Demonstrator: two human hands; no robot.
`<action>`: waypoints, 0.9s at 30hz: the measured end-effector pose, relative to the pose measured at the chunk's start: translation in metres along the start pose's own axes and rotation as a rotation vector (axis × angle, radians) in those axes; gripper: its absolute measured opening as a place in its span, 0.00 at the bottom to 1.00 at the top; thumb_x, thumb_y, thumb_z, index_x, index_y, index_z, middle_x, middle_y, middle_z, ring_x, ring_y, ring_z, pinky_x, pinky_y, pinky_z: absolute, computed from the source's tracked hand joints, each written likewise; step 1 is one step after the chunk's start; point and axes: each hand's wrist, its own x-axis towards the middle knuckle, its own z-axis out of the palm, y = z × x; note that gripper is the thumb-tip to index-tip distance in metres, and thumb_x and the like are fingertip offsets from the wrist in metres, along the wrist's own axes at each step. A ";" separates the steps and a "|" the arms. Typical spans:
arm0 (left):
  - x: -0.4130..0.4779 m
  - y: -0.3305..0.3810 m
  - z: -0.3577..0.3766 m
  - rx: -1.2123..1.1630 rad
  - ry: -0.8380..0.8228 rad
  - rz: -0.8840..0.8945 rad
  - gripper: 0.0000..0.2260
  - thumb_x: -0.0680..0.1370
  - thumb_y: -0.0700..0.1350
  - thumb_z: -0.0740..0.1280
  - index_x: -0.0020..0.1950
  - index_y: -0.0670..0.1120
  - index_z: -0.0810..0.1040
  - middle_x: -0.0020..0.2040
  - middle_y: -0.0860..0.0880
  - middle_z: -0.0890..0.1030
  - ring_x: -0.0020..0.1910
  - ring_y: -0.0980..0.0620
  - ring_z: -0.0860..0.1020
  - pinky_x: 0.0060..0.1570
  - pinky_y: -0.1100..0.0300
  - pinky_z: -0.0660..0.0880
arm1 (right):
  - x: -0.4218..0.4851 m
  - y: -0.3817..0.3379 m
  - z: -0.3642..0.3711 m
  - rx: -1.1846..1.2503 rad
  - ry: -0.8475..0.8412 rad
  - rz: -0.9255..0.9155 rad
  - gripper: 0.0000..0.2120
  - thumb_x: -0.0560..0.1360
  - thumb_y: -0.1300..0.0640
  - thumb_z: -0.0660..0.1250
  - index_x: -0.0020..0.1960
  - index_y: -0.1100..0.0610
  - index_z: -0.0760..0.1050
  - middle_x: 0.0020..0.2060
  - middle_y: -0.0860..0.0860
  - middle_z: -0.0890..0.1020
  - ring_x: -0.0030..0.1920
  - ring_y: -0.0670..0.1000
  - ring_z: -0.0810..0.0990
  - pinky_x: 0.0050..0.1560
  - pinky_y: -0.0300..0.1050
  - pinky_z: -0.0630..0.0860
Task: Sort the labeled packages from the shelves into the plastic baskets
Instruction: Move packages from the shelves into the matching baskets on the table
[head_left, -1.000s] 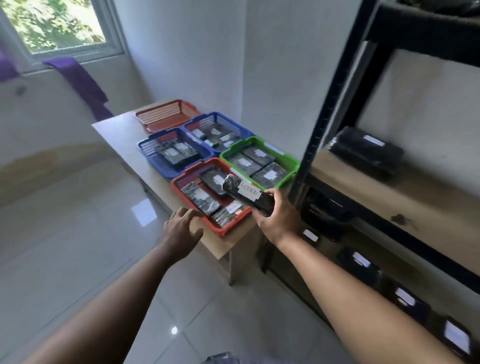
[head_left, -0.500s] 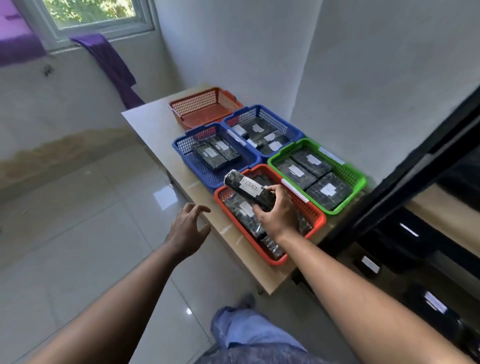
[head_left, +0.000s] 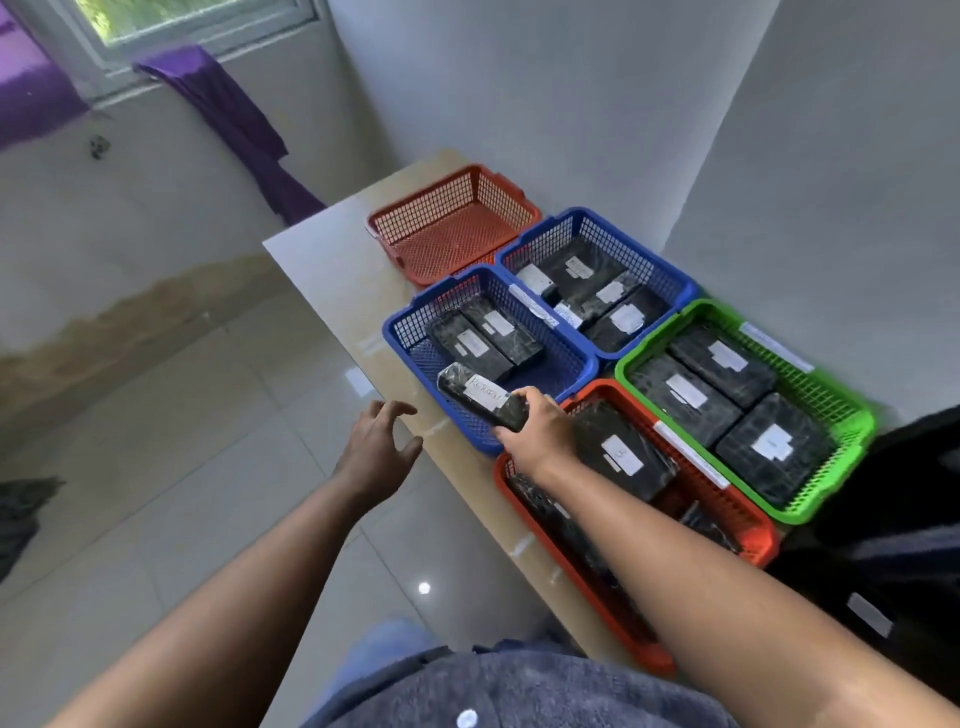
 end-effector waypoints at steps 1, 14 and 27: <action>0.011 -0.006 -0.005 0.015 -0.015 0.005 0.19 0.81 0.51 0.73 0.70 0.55 0.74 0.71 0.49 0.72 0.70 0.47 0.72 0.70 0.47 0.73 | 0.007 -0.005 0.007 -0.006 -0.015 0.014 0.24 0.72 0.53 0.78 0.66 0.52 0.75 0.57 0.54 0.79 0.55 0.55 0.79 0.54 0.45 0.74; 0.190 -0.072 -0.061 0.026 -0.223 0.089 0.31 0.82 0.52 0.72 0.81 0.49 0.65 0.79 0.46 0.69 0.76 0.44 0.71 0.75 0.44 0.70 | 0.074 -0.049 0.084 0.035 -0.075 0.431 0.28 0.76 0.56 0.75 0.74 0.45 0.72 0.67 0.55 0.71 0.62 0.57 0.77 0.59 0.44 0.75; 0.303 -0.080 -0.044 -0.266 -0.481 0.024 0.22 0.88 0.45 0.62 0.82 0.46 0.65 0.72 0.45 0.77 0.64 0.46 0.80 0.65 0.47 0.79 | 0.107 -0.071 0.122 0.259 0.119 0.664 0.15 0.79 0.58 0.73 0.64 0.47 0.82 0.55 0.51 0.82 0.33 0.47 0.77 0.25 0.36 0.69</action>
